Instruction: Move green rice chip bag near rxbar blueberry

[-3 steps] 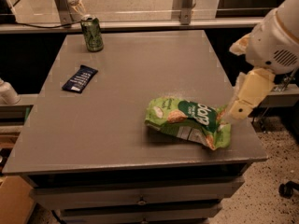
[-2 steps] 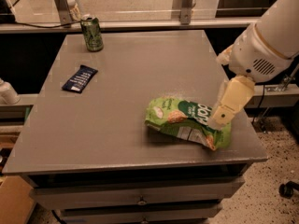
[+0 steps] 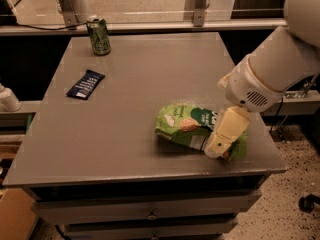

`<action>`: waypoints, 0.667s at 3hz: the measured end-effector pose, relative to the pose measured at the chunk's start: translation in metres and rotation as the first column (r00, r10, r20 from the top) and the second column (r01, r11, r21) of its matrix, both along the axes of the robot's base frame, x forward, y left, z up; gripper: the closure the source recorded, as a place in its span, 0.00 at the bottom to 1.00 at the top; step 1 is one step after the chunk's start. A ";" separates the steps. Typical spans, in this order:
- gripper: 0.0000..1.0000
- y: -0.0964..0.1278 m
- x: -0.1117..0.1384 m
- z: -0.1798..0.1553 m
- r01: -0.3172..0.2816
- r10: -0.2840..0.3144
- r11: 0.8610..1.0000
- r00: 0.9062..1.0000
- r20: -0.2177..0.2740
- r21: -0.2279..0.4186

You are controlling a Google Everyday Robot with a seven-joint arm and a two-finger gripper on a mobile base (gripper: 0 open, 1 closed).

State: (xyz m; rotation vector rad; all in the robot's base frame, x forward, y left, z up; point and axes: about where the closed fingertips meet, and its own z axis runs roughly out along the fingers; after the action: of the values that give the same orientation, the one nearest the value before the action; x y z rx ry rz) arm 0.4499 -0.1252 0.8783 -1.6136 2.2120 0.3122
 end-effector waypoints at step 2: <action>0.42 0.009 0.011 -0.015 -0.010 0.008 0.999 0.999 0.051 0.030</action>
Offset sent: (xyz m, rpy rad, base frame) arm 0.0202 0.0152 -0.0080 0.0555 -0.0998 0.0183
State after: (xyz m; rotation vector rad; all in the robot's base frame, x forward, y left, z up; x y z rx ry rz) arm 0.4605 -0.1163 0.8637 -1.5982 2.1529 0.3030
